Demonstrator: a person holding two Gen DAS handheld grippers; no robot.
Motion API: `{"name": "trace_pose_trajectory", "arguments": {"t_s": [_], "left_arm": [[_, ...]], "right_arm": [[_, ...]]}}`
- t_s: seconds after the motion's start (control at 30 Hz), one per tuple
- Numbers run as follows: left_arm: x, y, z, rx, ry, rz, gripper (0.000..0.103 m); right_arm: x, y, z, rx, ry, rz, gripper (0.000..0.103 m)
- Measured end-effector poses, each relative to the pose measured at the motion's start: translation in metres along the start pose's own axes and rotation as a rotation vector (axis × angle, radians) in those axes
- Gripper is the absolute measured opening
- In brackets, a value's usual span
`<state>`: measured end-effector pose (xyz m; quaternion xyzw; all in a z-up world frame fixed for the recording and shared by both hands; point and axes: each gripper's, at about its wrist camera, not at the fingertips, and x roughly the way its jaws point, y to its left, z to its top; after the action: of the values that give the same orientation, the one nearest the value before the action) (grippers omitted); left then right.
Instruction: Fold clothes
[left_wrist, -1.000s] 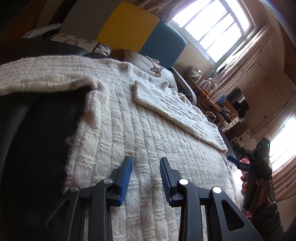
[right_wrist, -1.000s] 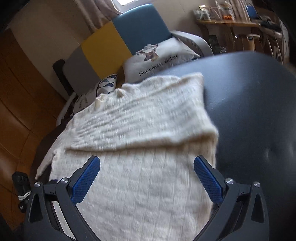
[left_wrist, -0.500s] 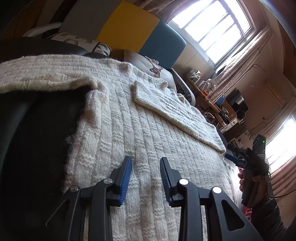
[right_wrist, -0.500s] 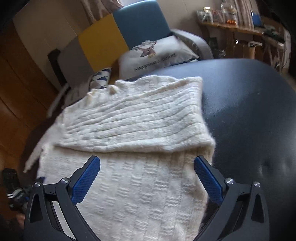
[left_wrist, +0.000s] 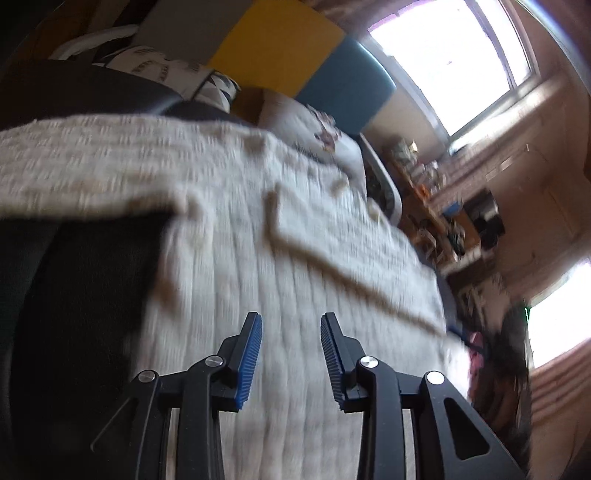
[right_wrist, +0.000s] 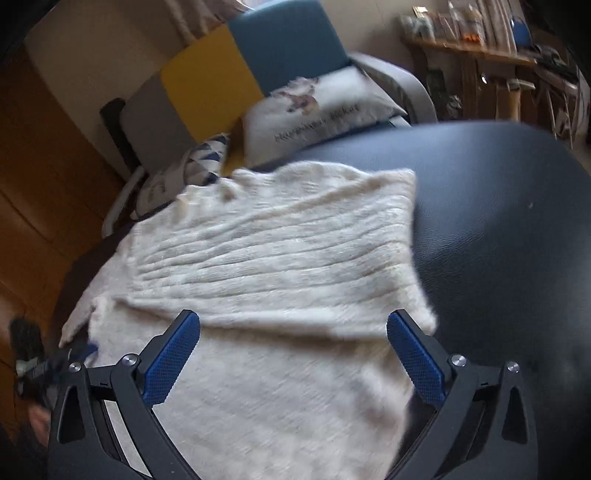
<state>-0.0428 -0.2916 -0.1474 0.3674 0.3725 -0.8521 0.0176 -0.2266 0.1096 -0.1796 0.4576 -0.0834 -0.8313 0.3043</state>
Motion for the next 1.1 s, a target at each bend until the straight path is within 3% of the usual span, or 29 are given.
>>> {"name": "trace_pose_trajectory", "arguments": {"t_s": [0.13,0.27,0.43,0.57,0.73,0.83,1.1], "left_arm": [[0.018,-0.005,0.035,-0.037,0.028,-0.091,0.035],[0.044,0.011,0.06,-0.145,0.072,-0.096,0.036],[0.066,0.034,0.06,-0.314,0.128,-0.128,0.036],[0.076,0.035,0.056,-0.342,0.144,-0.135,0.037],[0.055,0.043,0.041,-0.461,0.078,-0.158,0.037],[0.06,0.049,0.028,-0.518,0.099,-0.173,0.037],[0.085,0.034,0.04,-0.537,0.038,-0.159,0.036]], "right_arm": [[0.004,0.029,-0.031,-0.043,0.019,0.075,0.103],[0.014,0.046,-0.054,-0.058,0.029,0.086,0.103],[0.019,0.05,-0.064,-0.057,0.01,0.083,0.103],[0.019,0.047,-0.065,-0.045,-0.008,0.088,0.103],[0.019,0.044,-0.068,-0.027,-0.011,0.099,0.103],[0.019,0.044,-0.069,-0.024,-0.013,0.099,0.103],[0.021,0.046,-0.07,-0.037,-0.01,0.087,0.103]]}}
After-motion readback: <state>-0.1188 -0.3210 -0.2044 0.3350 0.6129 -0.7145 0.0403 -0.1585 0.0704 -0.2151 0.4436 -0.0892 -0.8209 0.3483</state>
